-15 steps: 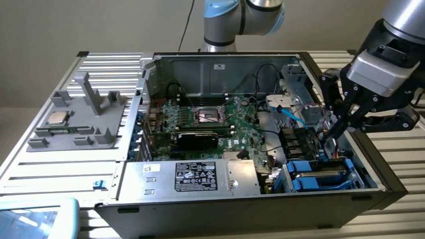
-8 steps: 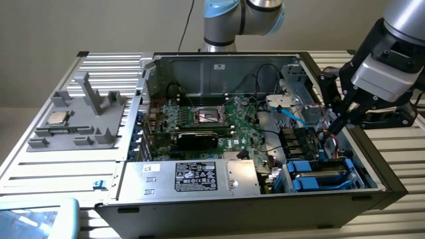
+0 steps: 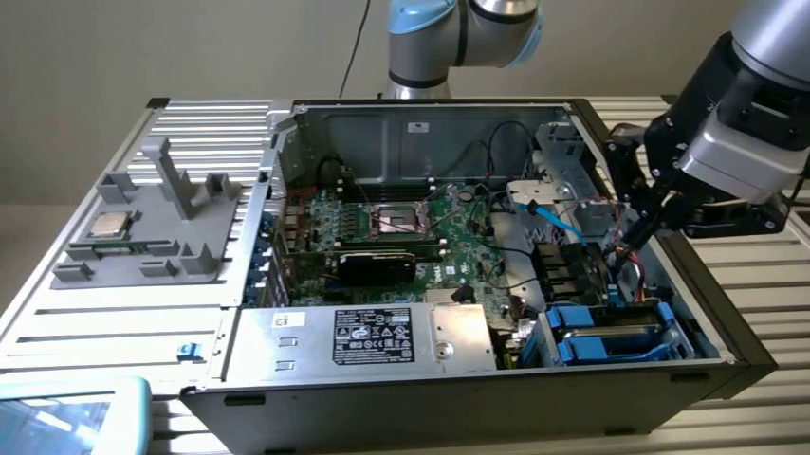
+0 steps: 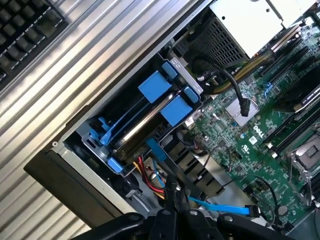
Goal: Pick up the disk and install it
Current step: 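Insert the second disk wire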
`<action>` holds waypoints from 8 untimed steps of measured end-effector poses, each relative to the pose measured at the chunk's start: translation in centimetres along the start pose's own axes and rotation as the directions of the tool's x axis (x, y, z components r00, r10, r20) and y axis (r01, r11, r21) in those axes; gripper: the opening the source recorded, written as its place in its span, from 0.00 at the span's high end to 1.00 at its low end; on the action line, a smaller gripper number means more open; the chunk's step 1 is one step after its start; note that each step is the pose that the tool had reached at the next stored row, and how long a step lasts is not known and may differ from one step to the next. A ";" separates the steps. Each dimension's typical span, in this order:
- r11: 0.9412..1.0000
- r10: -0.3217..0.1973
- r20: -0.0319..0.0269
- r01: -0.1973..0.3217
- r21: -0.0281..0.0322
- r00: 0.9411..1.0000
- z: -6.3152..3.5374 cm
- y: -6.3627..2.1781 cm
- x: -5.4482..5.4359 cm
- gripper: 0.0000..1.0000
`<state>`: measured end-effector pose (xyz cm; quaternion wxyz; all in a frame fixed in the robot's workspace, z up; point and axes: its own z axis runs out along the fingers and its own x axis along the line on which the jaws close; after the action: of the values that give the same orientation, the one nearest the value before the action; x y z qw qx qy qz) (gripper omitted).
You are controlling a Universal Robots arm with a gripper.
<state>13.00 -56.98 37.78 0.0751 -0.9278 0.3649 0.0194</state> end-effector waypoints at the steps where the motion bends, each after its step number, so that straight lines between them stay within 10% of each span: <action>1: 1.000 -0.014 0.003 0.014 0.003 1.000 0.00 0.01 0.0 0.89; 8: 0.992 -0.122 0.020 0.121 0.016 0.992 -0.01 -0.01 0.0 0.89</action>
<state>13.00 -56.97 37.79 0.0869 -0.9474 0.3072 0.0217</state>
